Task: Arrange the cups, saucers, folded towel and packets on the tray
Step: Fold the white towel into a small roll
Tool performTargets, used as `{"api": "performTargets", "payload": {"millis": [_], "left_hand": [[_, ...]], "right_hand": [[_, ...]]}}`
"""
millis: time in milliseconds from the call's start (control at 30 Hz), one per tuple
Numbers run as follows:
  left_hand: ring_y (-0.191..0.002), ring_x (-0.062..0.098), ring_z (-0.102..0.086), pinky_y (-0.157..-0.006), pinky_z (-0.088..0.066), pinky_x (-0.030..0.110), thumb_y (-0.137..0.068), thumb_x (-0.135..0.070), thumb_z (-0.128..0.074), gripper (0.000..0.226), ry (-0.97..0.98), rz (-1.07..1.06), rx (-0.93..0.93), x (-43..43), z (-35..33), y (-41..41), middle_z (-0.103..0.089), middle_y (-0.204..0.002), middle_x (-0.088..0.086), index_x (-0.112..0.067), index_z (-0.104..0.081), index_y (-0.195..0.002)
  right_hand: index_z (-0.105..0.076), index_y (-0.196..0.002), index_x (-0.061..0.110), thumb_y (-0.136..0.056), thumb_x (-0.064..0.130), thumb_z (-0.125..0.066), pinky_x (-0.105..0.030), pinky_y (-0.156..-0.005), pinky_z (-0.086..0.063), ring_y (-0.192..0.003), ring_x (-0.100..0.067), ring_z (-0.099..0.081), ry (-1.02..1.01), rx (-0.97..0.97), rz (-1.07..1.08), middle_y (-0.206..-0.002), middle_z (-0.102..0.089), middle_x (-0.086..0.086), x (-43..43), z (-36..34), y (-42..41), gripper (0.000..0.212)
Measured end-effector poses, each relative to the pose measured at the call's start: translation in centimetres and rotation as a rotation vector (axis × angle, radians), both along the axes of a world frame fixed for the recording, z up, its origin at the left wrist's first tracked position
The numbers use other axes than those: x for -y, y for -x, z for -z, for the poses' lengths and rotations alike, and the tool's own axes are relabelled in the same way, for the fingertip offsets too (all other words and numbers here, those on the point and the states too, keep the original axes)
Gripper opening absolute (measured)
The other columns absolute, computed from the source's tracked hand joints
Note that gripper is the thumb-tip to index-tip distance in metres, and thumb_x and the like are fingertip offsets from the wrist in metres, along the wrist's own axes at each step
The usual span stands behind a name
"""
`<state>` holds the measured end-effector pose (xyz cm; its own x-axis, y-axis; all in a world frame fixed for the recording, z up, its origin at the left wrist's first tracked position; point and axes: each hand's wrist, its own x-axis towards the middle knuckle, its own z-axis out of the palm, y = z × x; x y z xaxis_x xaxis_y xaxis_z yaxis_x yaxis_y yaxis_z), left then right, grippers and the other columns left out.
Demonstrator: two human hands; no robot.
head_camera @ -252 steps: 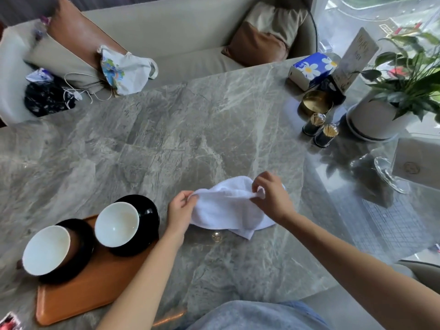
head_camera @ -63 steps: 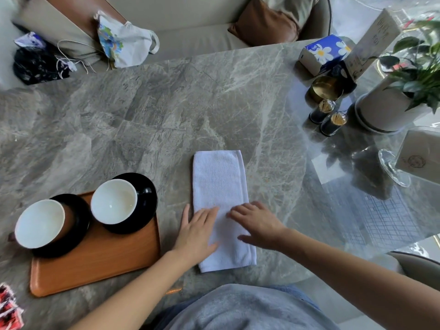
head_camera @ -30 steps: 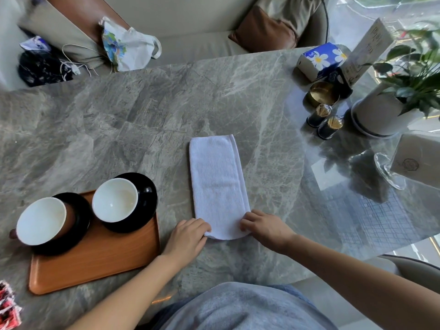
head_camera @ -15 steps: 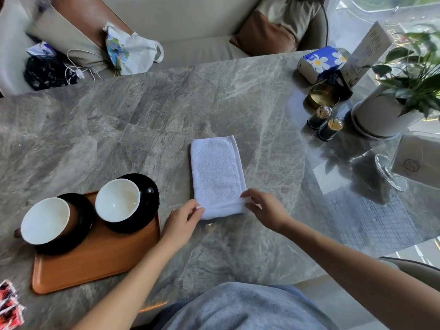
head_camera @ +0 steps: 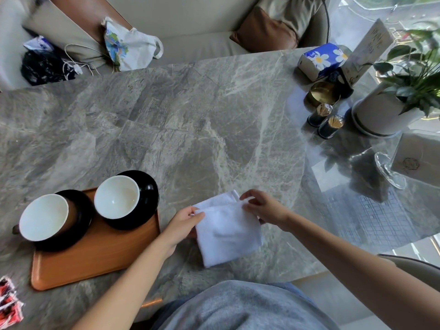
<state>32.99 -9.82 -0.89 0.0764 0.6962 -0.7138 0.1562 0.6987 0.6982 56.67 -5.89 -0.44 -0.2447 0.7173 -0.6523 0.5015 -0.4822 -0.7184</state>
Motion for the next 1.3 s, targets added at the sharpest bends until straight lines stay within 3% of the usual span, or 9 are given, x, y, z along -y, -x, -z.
{"api": "performTargets", "payload": {"millis": [133,233,433,633,833,933,1033,1167,1300], "left_hand": [[-0.060,0.012,-0.047,-0.055,-0.043,0.025,-0.093,-0.009,-0.049,0.019,-0.026,-0.105,-0.087,-0.4,1.9,0.1,-0.046,-0.068,0.004,-0.015,-0.045,-0.076],[-0.062,0.018,-0.042,-0.058,-0.039,0.030,-0.091,-0.009,-0.052,0.015,-0.064,-0.083,-0.230,-0.2,3.6,0.6,-0.043,-0.066,0.005,-0.012,-0.046,-0.078],[-0.059,0.022,-0.045,-0.059,-0.035,0.035,-0.085,-0.019,-0.057,0.016,-0.242,0.044,-0.558,0.2,5.1,1.4,-0.045,-0.055,-0.007,-0.020,-0.048,-0.071],[-0.085,0.035,-0.060,-0.071,-0.045,0.039,-0.083,-0.026,-0.055,0.014,-0.266,0.240,-0.753,0.2,3.8,1.3,-0.062,-0.083,0.007,-0.016,-0.046,-0.090],[-0.114,0.033,-0.059,-0.102,-0.040,0.051,-0.063,-0.035,-0.076,0.063,-0.713,0.676,-1.114,3.6,3.4,-1.3,-0.060,-0.126,0.016,-0.004,-0.059,-0.115],[-0.119,0.029,-0.057,-0.111,-0.019,0.042,-0.059,-0.046,-0.077,0.077,-0.700,0.835,-1.152,4.8,4.2,-3.0,-0.061,-0.125,0.020,0.003,-0.061,-0.116],[-0.127,0.025,-0.049,-0.109,-0.034,0.045,-0.062,-0.054,-0.071,0.084,-0.561,0.900,-1.164,4.8,4.6,-3.4,-0.054,-0.134,0.016,0.001,-0.056,-0.124],[-0.139,0.024,-0.031,-0.109,-0.022,0.043,-0.079,-0.063,-0.046,0.087,-0.577,0.856,-1.166,4.2,4.7,-2.6,-0.032,-0.150,0.011,-0.002,-0.034,-0.141],[-0.139,0.026,-0.031,-0.112,-0.013,0.042,-0.080,-0.067,-0.030,0.089,-0.665,0.942,-1.157,2.3,4.9,-1.6,-0.032,-0.150,0.013,-0.002,-0.032,-0.141]], "right_hand": [[-0.063,-0.101,0.009,-0.090,0.012,-0.055,-0.028,-0.059,-0.047,-0.069,-0.013,-0.054,-0.153,0.016,0.070,-0.077,-0.059,-0.001,-1.1,1.2,1.9,0.014],[-0.065,-0.100,0.009,-0.089,0.012,-0.056,-0.020,-0.059,-0.043,-0.077,-0.015,-0.061,-0.264,0.092,0.009,-0.089,-0.068,-0.007,-1.8,2.1,3.4,0.014],[-0.064,-0.100,0.017,-0.089,0.019,-0.054,-0.032,-0.069,-0.049,-0.080,-0.022,-0.061,-0.308,0.237,-0.076,-0.086,-0.065,-0.004,-2.5,3.4,4.3,0.015],[-0.049,-0.117,0.026,-0.090,0.031,-0.051,-0.031,-0.063,-0.042,-0.080,-0.020,-0.058,-0.342,0.348,-0.099,-0.087,-0.062,0.003,-2.1,3.7,4.7,0.028],[-0.053,-0.123,0.017,-0.083,0.029,-0.056,-0.037,-0.095,-0.035,-0.111,-0.027,-0.055,-1.068,0.503,-0.592,-0.122,-0.058,-0.005,0.6,3.7,5.7,0.042],[-0.045,-0.138,0.015,-0.091,0.028,-0.039,-0.045,-0.114,-0.028,-0.137,-0.023,-0.039,-0.996,0.446,-0.723,-0.146,-0.045,-0.006,3.2,5.2,6.5,0.049],[-0.023,-0.149,0.013,-0.095,0.031,-0.032,-0.047,-0.119,-0.007,-0.145,-0.019,-0.009,-0.893,0.444,-0.758,-0.157,-0.022,-0.003,4.1,6.6,5.8,0.058],[-0.023,-0.148,0.009,-0.095,0.046,-0.030,-0.044,-0.119,-0.011,-0.145,-0.020,-0.011,-0.861,0.429,-0.764,-0.156,-0.022,-0.007,3.2,6.8,4.9,0.065],[-0.025,-0.147,0.004,-0.095,0.046,-0.033,-0.041,-0.119,-0.009,-0.145,-0.024,-0.014,-0.893,0.493,-0.759,-0.155,-0.026,-0.013,2.3,7.0,4.0,0.067]]}}
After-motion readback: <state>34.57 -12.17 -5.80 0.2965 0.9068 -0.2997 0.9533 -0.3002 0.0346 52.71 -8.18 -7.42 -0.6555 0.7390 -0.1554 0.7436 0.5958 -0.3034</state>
